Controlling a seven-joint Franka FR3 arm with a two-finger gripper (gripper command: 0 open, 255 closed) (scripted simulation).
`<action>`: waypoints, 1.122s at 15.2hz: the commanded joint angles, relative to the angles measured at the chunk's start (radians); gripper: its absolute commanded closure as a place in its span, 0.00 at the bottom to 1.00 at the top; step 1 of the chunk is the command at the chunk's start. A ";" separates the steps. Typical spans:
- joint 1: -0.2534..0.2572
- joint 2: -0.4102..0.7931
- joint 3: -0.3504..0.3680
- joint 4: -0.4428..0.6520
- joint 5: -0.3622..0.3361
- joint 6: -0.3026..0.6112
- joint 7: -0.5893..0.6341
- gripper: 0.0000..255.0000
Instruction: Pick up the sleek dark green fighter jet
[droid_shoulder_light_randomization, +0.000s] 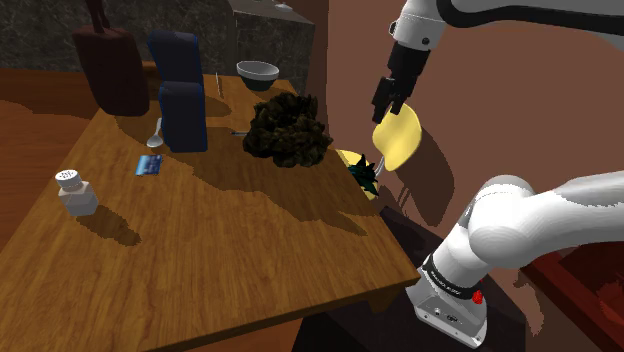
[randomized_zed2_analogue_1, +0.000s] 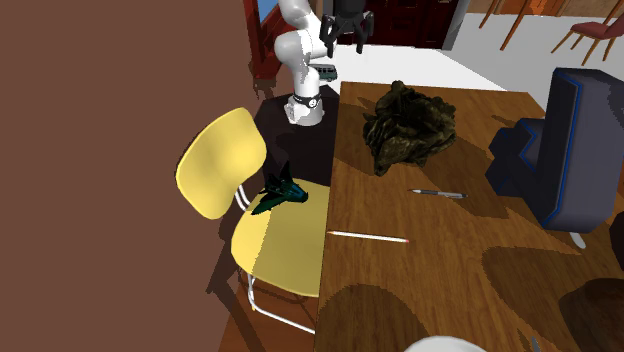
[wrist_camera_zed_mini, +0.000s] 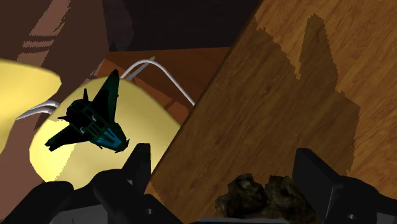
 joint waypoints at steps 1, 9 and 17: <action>0.000 0.000 0.000 0.000 0.000 0.000 0.000 0.00; -0.026 0.076 -0.167 -0.119 -0.105 0.185 -0.238 0.00; -0.037 0.272 -0.341 -0.141 -0.177 0.399 -0.478 0.00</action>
